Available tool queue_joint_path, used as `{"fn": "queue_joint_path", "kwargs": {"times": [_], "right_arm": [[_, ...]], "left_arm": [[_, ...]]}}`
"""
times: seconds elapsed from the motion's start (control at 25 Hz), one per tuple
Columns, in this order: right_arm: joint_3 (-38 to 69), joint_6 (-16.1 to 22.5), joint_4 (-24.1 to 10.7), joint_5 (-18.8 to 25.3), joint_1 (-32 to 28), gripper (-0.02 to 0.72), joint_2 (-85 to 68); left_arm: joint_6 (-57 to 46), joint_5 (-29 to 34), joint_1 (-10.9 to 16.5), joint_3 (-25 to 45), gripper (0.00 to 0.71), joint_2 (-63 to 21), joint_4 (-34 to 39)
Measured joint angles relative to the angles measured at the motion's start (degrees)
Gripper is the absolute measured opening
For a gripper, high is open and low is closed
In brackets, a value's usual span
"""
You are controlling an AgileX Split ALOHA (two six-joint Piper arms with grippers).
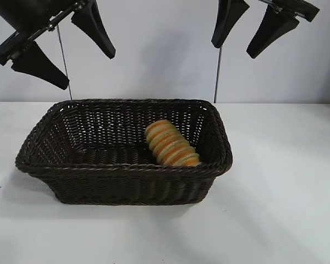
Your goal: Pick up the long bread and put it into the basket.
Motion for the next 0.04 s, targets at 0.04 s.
{"fn": "queue_joint_path", "kwargs": {"times": [0.04], "right_arm": [[0.0, 0.0, 0.0, 0.0, 0.0, 0.475, 0.0]], "left_arm": [[0.0, 0.0, 0.0, 0.0, 0.625, 0.0, 0.0]]}}
